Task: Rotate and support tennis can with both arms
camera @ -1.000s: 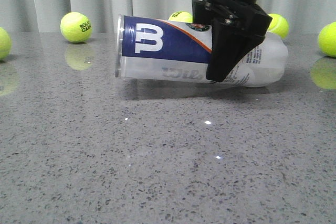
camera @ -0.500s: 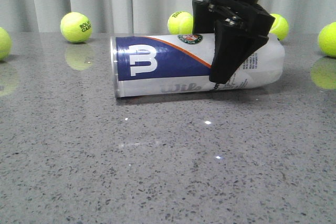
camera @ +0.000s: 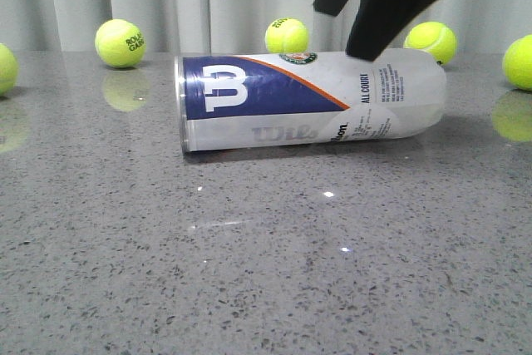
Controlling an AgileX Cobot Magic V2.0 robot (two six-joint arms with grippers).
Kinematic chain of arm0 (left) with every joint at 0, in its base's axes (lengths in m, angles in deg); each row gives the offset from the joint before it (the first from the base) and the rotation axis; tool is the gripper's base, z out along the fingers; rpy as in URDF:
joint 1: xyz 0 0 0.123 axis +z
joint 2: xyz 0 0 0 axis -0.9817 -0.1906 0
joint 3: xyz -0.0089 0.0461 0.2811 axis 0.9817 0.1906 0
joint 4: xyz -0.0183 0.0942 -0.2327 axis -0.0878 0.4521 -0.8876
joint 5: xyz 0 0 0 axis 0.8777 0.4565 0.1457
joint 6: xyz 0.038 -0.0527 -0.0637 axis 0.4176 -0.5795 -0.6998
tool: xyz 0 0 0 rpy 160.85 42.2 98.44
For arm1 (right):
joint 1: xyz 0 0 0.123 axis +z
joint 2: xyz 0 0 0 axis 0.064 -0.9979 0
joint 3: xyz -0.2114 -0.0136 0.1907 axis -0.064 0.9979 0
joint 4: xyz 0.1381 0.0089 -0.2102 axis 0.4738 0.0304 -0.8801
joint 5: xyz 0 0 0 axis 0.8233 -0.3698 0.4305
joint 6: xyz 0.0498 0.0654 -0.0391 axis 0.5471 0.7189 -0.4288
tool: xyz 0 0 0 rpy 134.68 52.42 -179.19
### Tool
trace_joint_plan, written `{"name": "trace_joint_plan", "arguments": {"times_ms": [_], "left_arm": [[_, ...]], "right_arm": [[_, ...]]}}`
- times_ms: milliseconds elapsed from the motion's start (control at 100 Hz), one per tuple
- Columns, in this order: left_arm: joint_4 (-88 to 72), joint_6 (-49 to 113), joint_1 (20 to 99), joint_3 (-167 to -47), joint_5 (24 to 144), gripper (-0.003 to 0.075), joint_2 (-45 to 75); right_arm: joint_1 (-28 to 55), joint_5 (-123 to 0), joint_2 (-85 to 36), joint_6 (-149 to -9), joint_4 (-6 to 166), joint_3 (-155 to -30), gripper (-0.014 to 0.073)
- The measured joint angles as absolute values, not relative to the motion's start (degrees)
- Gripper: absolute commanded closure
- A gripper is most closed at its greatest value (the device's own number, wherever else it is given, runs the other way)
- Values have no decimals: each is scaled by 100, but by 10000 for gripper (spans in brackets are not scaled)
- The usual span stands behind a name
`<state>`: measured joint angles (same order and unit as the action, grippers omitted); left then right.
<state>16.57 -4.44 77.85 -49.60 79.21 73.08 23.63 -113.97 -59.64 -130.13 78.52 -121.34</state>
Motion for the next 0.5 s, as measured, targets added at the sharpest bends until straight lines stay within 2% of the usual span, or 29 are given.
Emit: {"name": "trace_joint_plan", "arguments": {"times_ms": [100, 200, 370, 500], "left_arm": [[1657, -444, 7785, -4960, 7921, 738, 7308], [1657, -444, 7785, -4960, 7921, 738, 7308], [1657, -444, 7785, -4960, 7921, 738, 7308], [1657, -444, 7785, -4960, 7921, 739, 7308]], "right_arm": [[2363, -11507, -5766, -12889, 7852, -12134, 444], [2363, -11678, -5612, -12805, 7852, -12134, 666], [2363, -11920, -5465, -12690, 7841, -12134, 654], [2363, -11849, -5443, -11711, 7841, -12134, 653]]}}
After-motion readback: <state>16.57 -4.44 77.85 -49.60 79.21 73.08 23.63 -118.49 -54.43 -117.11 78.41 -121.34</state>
